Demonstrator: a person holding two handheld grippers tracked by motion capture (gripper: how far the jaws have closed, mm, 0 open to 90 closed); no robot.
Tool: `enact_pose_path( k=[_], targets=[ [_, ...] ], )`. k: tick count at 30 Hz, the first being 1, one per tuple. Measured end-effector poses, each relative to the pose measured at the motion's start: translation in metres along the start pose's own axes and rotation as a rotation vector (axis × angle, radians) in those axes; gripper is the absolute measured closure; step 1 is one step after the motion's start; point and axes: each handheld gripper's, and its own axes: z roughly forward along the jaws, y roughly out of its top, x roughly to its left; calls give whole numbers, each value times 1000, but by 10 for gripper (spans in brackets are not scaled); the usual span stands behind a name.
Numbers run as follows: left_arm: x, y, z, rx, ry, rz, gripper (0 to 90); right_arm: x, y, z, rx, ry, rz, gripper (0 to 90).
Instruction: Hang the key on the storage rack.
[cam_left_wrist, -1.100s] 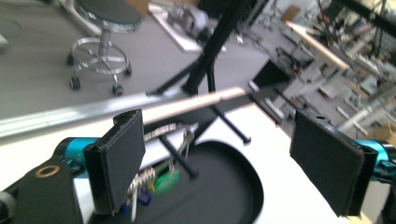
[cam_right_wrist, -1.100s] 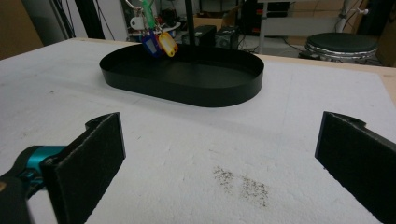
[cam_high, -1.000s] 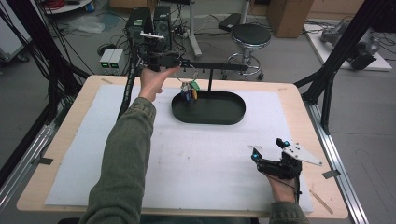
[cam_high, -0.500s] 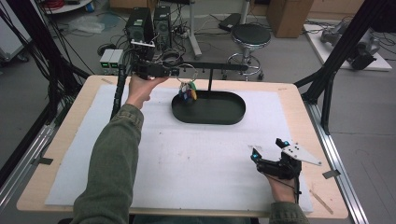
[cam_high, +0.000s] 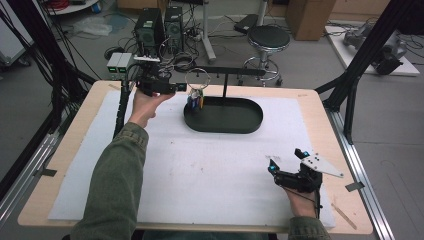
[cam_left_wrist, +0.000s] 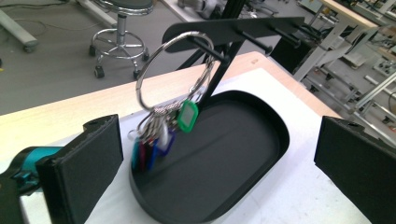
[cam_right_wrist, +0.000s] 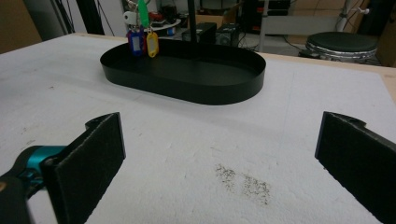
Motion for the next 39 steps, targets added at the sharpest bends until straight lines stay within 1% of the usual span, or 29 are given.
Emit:
enact_pose_path(
  k=[2, 3, 8, 12, 16, 23, 26, 28, 29, 31, 33, 37, 39],
  targets=[
    [-1, -4, -3, 5, 29, 30, 17, 0, 0, 0, 0, 0, 1, 5],
    [-2, -6, -4, 4, 34, 35, 17, 0, 0, 0, 0, 1, 3, 5],
    [-3, -18, -10, 14, 38, 47, 17, 0, 0, 0, 0, 2, 4, 5],
    [-5, -21, -14, 19, 27, 58, 17, 0, 0, 0, -3, 1, 2, 5],
    [-6, -25, -19, 22, 30, 69, 17, 0, 0, 0, -2, -1, 1, 5],
    [-8, -32, -30, 10, 40, 78, 17, 0, 0, 0, 2, -1, -1, 5],
    [-7, -37, -35, 17, 42, 80, 17, 0, 0, 0, 1, -3, -5, 5],
    [-5, -40, -39, 18, 35, 71, 17, 1, 0, 0, 5, -2, -2, 5],
    [-4, -41, -41, 22, 39, 73, 17, 0, 0, 0, -4, -1, -15, 5],
    [-4, -43, -45, 15, 40, 67, 17, 1, 0, 0, 6, 0, -1, 5],
    [-3, -46, -48, 10, 47, 69, 17, 1, 0, 0, 6, -1, -4, 5],
    [-1, -53, -55, 11, 44, 63, 17, 1, 0, 0, 5, -1, -6, 5],
    [0, -57, -57, 4, 48, 59, 17, 1, 0, 0, 5, -1, -4, 5]
  ],
)
